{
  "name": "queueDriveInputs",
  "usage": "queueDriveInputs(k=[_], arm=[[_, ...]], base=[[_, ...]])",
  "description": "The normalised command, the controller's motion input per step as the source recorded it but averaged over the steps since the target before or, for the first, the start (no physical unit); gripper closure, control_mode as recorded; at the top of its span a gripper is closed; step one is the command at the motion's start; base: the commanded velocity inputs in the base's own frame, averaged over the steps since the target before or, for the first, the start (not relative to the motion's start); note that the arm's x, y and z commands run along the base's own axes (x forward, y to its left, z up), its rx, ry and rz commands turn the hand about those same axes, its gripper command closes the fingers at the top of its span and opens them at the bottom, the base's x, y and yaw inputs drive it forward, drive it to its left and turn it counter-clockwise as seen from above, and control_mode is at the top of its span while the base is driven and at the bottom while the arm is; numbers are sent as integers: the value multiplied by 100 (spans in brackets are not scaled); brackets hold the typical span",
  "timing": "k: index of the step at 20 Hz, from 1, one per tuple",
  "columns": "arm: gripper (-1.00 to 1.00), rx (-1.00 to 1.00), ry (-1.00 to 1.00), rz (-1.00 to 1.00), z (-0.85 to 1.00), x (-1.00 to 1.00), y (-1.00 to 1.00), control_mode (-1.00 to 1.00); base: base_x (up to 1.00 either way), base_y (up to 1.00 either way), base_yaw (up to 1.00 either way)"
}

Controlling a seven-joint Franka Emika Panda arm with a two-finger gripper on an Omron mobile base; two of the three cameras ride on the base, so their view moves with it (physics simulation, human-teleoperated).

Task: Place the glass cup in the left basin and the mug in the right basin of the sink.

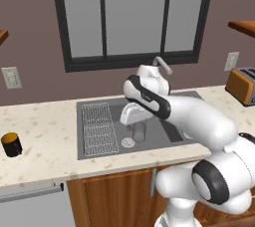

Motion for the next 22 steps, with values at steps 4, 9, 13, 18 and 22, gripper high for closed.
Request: queueDriveInputs(k=[4, 9, 13, 18, 22], arm=[[-100, 11, -15, 5, 17, -40, 21, -100], [-100, 12, -17, 0, 20, -38, 19, -100], [-100, 12, -14, 0, 16, -36, 20, -100], [-100, 9, -8, 0, 18, -32, 23, -100], [-100, 3, -2, 0, 26, -28, 24, -100]], base=[[0, 0, 0], [0, 0, 0], [0, 0, 0], [0, 0, 0], [0, 0, 0]])
